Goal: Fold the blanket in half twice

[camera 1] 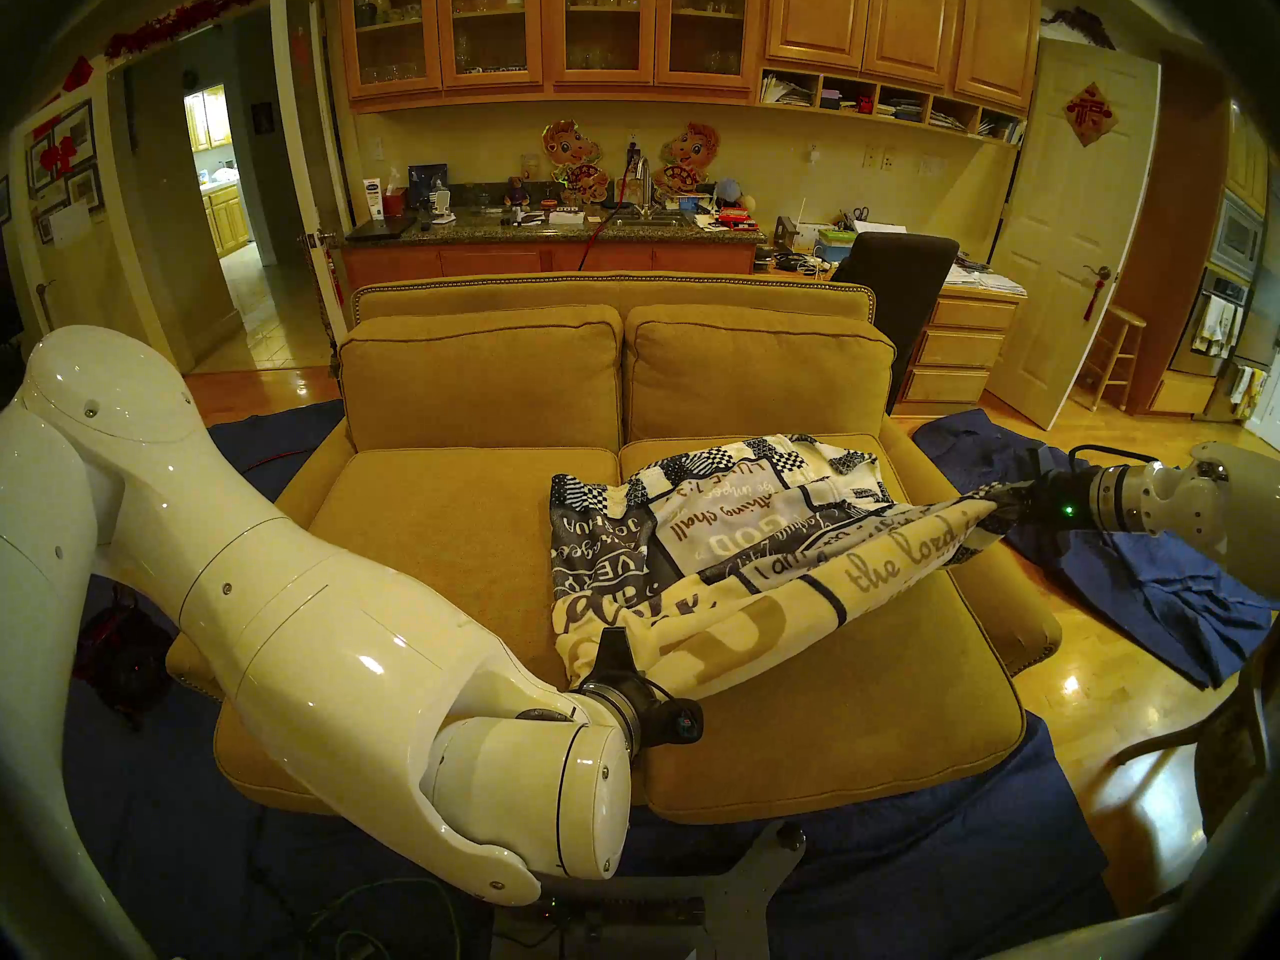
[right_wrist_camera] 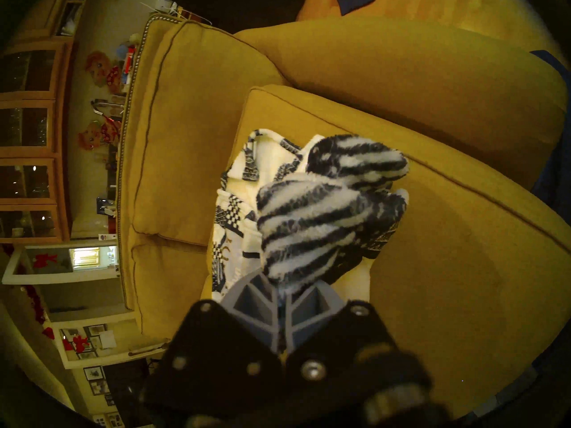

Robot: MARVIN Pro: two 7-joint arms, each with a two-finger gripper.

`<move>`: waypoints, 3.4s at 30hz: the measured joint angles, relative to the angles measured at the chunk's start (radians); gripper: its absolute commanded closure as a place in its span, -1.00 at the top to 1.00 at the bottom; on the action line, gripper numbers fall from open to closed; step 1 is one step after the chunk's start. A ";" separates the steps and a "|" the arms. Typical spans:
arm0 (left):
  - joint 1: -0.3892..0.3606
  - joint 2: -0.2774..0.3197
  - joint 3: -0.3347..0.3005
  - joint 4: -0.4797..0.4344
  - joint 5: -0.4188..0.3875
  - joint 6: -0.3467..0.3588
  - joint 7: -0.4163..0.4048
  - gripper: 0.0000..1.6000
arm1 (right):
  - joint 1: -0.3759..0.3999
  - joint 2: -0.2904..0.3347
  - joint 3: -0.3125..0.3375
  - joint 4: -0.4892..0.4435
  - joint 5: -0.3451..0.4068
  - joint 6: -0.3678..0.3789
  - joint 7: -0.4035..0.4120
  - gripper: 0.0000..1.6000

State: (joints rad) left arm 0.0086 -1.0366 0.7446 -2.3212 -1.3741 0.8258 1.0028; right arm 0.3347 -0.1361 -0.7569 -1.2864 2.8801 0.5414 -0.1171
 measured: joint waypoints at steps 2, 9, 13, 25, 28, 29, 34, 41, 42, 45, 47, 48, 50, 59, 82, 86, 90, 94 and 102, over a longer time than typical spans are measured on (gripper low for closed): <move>-0.004 0.003 0.000 0.000 0.000 0.002 -0.001 -1.00 | 0.006 0.000 0.004 0.002 0.000 0.012 0.003 -1.00; -0.021 0.023 0.005 0.013 0.000 0.013 -0.010 -1.00 | 0.029 0.001 0.017 0.004 -0.001 0.060 0.014 -1.00; -0.032 0.038 0.010 0.035 0.000 0.019 -0.017 -1.00 | 0.039 0.001 0.021 0.004 -0.002 0.085 0.018 -1.00; -0.077 0.095 0.033 0.141 0.006 0.035 -0.036 -1.00 | 0.066 0.002 0.029 -0.013 -0.003 0.182 0.033 -1.00; -0.088 0.109 0.040 0.170 0.009 0.038 -0.040 -1.00 | 0.071 0.002 0.030 -0.024 -0.004 0.209 0.037 -1.00; -0.091 0.113 0.042 0.179 0.010 0.039 -0.041 -1.00 | 0.073 0.002 0.031 -0.028 -0.004 0.217 0.039 -1.00; -0.108 0.136 0.060 0.239 0.015 0.046 -0.049 -1.00 | 0.083 0.002 0.034 -0.069 -0.004 0.266 0.050 -1.00; -0.117 0.161 0.096 0.330 0.018 0.059 -0.061 -1.00 | 0.088 0.007 0.033 -0.176 -0.004 0.309 0.067 -1.00; -0.117 0.162 0.100 0.339 0.019 0.060 -0.062 -1.00 | 0.088 0.008 0.033 -0.189 -0.004 0.312 0.070 -1.00; -0.117 0.165 0.116 0.380 0.029 0.066 -0.068 -1.00 | 0.088 0.011 0.031 -0.244 -0.004 0.316 0.080 -1.00; -0.116 0.165 0.125 0.414 0.039 0.069 -0.071 -1.00 | 0.088 0.013 0.028 -0.283 -0.004 0.315 0.088 -1.00; -0.116 0.164 0.128 0.423 0.041 0.069 -0.072 -1.00 | 0.087 0.013 0.027 -0.294 -0.004 0.313 0.090 -1.00; -0.115 0.163 0.133 0.444 0.049 0.071 -0.074 -1.00 | 0.086 0.015 0.024 -0.321 -0.004 0.304 0.097 -1.00; -0.108 0.132 0.143 0.544 0.084 0.072 -0.080 -1.00 | 0.079 0.021 0.012 -0.421 -0.003 0.178 0.135 -1.00; -0.053 0.032 0.101 0.670 0.126 -0.003 -0.087 -1.00 | 0.061 -0.032 0.011 -0.443 0.000 -0.232 0.167 -1.00; -0.051 0.013 0.093 0.696 0.134 -0.016 -0.092 -1.00 | 0.055 -0.072 0.015 -0.427 0.000 -0.307 0.164 -1.00; -0.051 -0.003 0.085 0.718 0.140 -0.023 -0.099 -1.00 | 0.048 -0.109 0.019 -0.410 0.001 -0.365 0.160 -1.00; -0.050 -0.021 0.077 0.742 0.144 -0.031 -0.107 -1.00 | 0.039 -0.153 0.025 -0.390 0.001 -0.429 0.154 -1.00; -0.050 -0.056 0.061 0.784 0.152 -0.046 -0.136 -1.00 | 0.015 -0.240 0.040 -0.333 0.001 -0.546 0.138 -1.00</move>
State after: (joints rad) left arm -0.0412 -1.0922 0.8061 -1.5375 -1.2225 0.7802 0.8666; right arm 0.3498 -0.3757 -0.7172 -1.6191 2.8815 -0.0042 0.0212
